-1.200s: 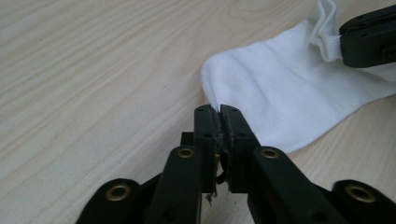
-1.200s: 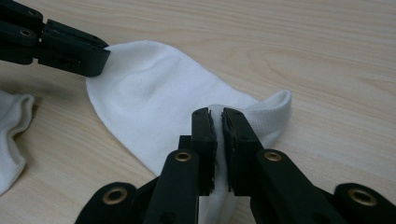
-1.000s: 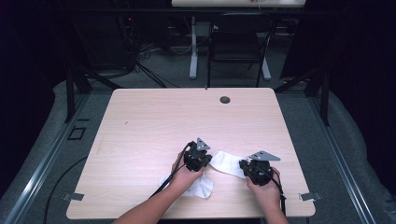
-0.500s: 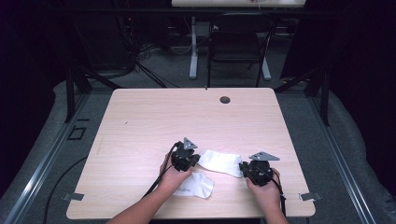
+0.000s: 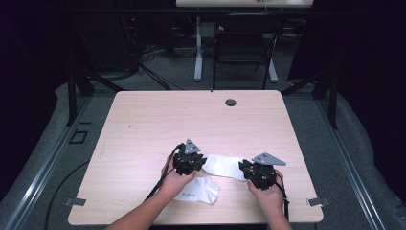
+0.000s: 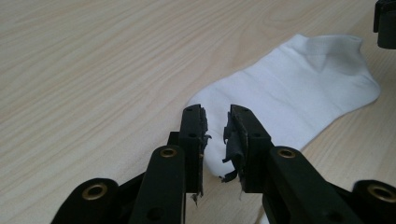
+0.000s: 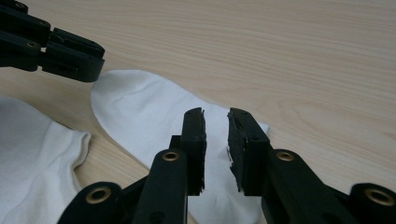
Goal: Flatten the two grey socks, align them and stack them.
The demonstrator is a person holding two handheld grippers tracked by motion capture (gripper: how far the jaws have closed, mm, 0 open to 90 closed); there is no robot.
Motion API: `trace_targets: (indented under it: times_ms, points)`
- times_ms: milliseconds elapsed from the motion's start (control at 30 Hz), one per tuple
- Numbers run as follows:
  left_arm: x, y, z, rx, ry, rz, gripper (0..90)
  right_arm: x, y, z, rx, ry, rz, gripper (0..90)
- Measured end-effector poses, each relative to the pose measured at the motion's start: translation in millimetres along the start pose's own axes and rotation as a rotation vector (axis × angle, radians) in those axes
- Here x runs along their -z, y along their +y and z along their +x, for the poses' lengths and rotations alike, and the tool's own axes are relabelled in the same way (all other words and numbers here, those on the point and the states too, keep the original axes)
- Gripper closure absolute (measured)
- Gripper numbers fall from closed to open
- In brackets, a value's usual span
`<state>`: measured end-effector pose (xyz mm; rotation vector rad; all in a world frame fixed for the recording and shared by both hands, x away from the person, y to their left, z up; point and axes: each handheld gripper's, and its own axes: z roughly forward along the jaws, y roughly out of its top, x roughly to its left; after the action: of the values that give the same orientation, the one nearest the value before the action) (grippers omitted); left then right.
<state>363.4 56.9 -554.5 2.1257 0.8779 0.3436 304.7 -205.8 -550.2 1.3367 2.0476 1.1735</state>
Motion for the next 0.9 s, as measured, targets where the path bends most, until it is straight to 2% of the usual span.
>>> trace_targets:
  times_ms: [100, 267, 400, 533, 833, 900]
  points:
    - [-6.8, -2.2, -0.3, -0.001, -0.010, 0.028, 72.8, -10.2, -0.6, 0.7, 0.009, 0.006, 0.035, 75.3]
    - [-15.9, -6.4, 0.1, -0.005, -0.009, 0.084, 68.9, -24.5, -8.3, -6.8, 0.013, -0.020, 0.121, 74.4]
    - [-17.7, -7.5, 0.3, -0.006, -0.011, 0.097, 67.6, -25.5, -11.7, -14.8, -0.027, -0.045, 0.128, 73.6]
    - [-18.3, -8.3, 0.5, -0.002, -0.012, 0.097, 66.9, -27.5, -14.9, -19.5, -0.029, -0.065, 0.155, 73.6]
    - [-17.3, -13.2, 4.5, -0.003, -0.012, 0.092, 65.5, -26.2, -18.0, -23.3, -0.054, -0.071, 0.139, 76.7]
    - [-15.7, -14.3, 6.1, -0.006, -0.008, 0.093, 65.0, -25.1, -18.4, -23.6, -0.073, -0.079, 0.142, 77.7]
